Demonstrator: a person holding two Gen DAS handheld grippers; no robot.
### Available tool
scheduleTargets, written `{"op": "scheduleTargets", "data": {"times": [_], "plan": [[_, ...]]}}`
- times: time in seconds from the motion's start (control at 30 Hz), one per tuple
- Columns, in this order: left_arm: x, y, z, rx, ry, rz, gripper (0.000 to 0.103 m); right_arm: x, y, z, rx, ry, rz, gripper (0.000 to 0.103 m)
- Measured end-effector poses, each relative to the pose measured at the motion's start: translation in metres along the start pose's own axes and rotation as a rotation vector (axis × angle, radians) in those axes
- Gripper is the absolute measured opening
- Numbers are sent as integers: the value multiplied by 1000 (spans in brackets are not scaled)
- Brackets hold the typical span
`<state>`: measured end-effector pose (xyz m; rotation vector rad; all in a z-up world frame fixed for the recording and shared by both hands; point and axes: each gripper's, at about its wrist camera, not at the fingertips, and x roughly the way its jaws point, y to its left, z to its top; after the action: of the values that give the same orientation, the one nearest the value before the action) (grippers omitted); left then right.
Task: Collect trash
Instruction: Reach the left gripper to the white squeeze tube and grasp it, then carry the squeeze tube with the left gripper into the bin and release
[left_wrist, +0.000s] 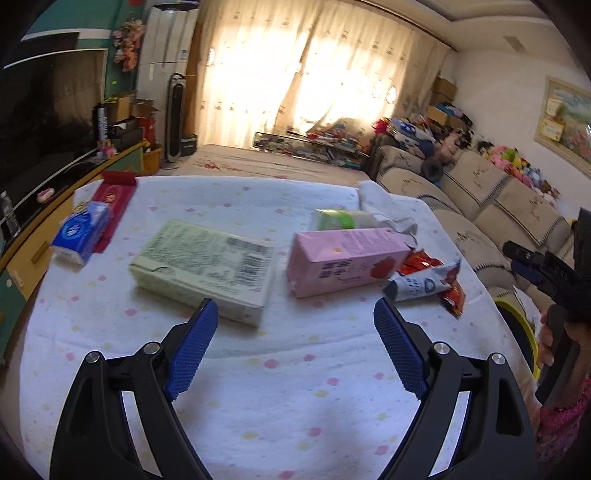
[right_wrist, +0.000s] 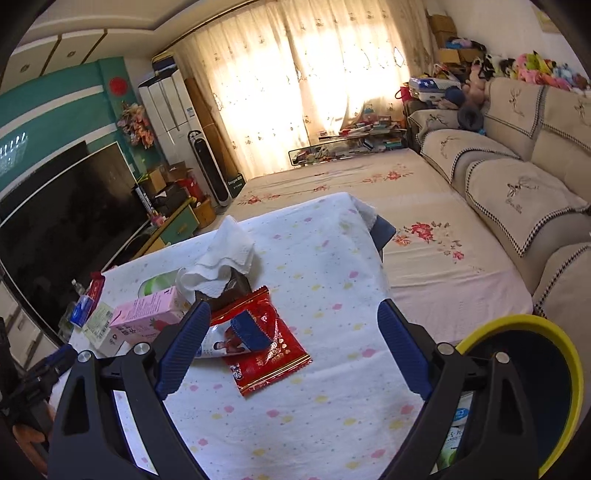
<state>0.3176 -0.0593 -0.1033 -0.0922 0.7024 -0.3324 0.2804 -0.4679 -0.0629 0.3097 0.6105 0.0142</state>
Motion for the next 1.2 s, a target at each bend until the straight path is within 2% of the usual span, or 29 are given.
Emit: {"op": "scheduleTargets", "data": {"times": [0.07, 0.2, 0.37, 0.43, 0.6, 0.87, 1.03, 1.2], "plan": [[13, -27, 8, 80, 26, -40, 83, -4, -4, 1, 12, -27, -15, 87], [34, -81, 19, 261, 43, -127, 75, -23, -22, 7, 93, -140, -79, 88], [67, -138, 19, 475, 88, -172, 64, -48, -49, 11, 210, -264, -135, 92], [75, -150, 20, 527, 99, -174, 62, -53, -59, 12, 247, -286, -142, 93], [92, -172, 19, 647, 147, -181, 60, -48, -73, 13, 310, -262, -115, 93], [119, -177, 23, 701, 203, -165, 60, -43, -67, 12, 291, -237, -98, 93], [121, -176, 22, 706, 207, -159, 49, -40, -65, 11, 289, -229, -97, 93], [102, -164, 16, 681, 182, -136, 32, -41, -65, 11, 291, -231, -99, 93]]}}
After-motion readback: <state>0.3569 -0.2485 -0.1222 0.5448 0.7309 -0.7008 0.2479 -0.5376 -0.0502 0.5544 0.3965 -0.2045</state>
